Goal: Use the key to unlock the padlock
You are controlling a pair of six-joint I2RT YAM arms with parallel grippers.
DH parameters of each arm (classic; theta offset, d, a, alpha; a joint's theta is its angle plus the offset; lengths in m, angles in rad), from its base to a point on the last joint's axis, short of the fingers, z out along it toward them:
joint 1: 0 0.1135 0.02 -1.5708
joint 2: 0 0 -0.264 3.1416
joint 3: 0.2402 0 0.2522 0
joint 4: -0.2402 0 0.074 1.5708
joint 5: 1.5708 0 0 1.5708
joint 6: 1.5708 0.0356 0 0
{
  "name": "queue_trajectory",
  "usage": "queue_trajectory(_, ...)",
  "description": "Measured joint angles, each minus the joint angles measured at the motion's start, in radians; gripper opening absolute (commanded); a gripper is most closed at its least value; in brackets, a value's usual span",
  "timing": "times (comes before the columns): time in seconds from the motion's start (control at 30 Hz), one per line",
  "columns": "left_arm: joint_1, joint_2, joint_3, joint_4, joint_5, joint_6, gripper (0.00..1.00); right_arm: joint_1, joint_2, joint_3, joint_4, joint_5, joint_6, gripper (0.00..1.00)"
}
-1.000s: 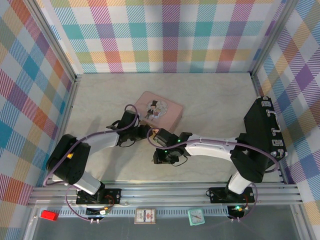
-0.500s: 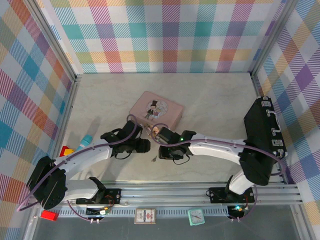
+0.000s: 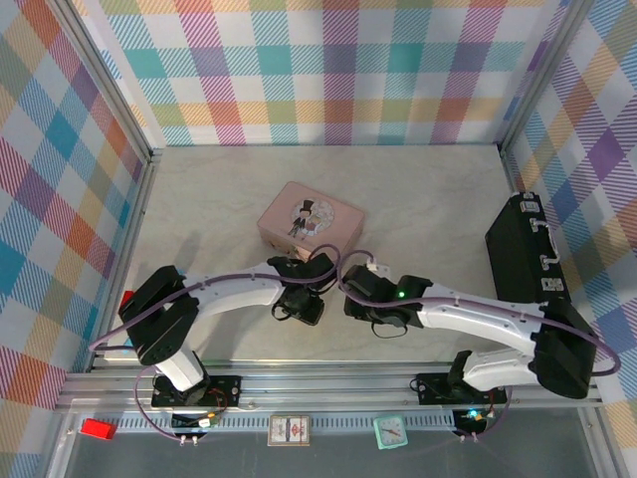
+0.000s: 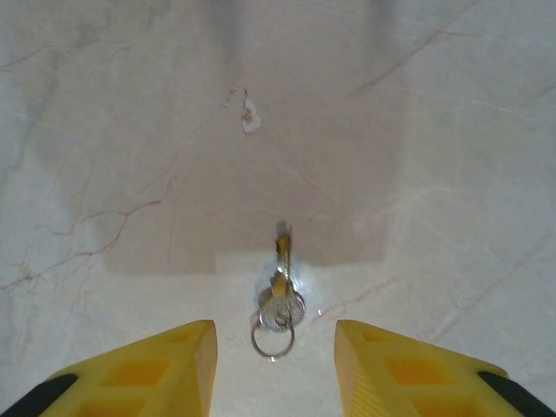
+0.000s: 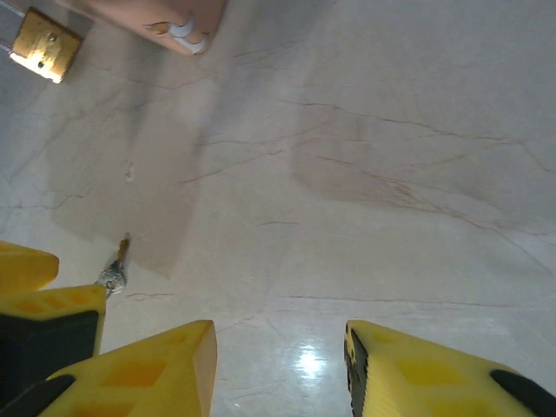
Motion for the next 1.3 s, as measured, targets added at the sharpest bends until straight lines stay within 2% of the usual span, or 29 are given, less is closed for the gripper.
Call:
queue_trajectory(0.3, 0.000, 0.122, 0.056, -0.030, -0.014, 0.019, 0.28, 0.000, -0.087, -0.068, 0.012, 0.038, 0.034, 0.45)
queue_trajectory(0.63, 0.000, 0.139, 0.078, -0.055, -0.017, 0.019, 0.12, 0.000, -0.123, -0.095, 0.016, 0.060, 0.041, 0.46)
queue_trajectory(0.97, 0.000, 0.116, 0.068, -0.055, -0.016, -0.020, 0.04, 0.000, -0.123, -0.098, 0.028, 0.068, 0.041, 0.47)
queue_trajectory(1.03, 0.000, 0.103, 0.065, -0.055, -0.019, -0.032, 0.05, 0.000, -0.123, -0.098, 0.029, 0.069, 0.041, 0.47)
queue_trajectory(1.1, 0.000, 0.084, 0.063, -0.055, -0.025, -0.039, 0.11, 0.000, -0.123, -0.098, 0.031, 0.068, 0.041, 0.48)
queue_trajectory(1.23, 0.000, 0.032, 0.062, -0.056, -0.030, -0.057, 0.12, 0.000, -0.123, -0.100, 0.033, 0.067, 0.041, 0.48)
queue_trajectory(1.3, 0.000, 0.018, 0.061, -0.058, -0.028, -0.057, 0.16, 0.000, -0.123, -0.106, 0.039, 0.067, 0.041, 0.48)
